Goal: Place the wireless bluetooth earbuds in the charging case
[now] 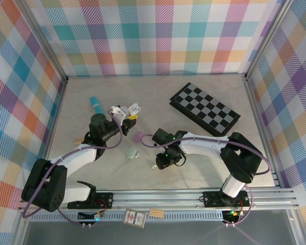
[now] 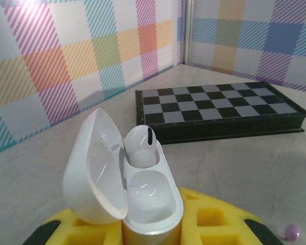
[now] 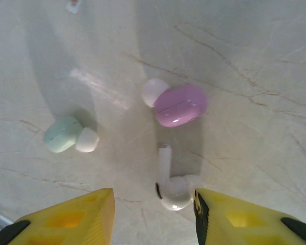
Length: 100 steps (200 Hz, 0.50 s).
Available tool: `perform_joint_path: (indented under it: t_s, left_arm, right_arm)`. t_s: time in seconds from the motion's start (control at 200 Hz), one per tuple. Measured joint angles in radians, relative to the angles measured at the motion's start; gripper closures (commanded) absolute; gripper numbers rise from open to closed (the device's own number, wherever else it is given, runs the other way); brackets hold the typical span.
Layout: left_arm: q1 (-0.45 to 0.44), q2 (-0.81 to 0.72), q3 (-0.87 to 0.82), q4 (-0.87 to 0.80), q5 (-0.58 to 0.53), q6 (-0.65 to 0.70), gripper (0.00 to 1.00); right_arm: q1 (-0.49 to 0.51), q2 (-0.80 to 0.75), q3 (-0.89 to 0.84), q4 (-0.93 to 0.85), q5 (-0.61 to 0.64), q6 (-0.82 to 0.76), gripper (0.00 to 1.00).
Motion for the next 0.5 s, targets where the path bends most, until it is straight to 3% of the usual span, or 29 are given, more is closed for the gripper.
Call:
perform_joint_path:
  t_s: [0.25,0.5]
  left_arm:
    - [0.002,0.0,0.0,0.0,-0.011,-0.001,0.98]
    - [0.002,0.0,0.0,0.0,-0.015,-0.003,0.98]
  right_arm:
    - [-0.001,0.037,0.0,-0.004,0.043,0.004,0.64]
    - [-0.015,0.038,0.0,-0.01,0.059,0.038,0.63]
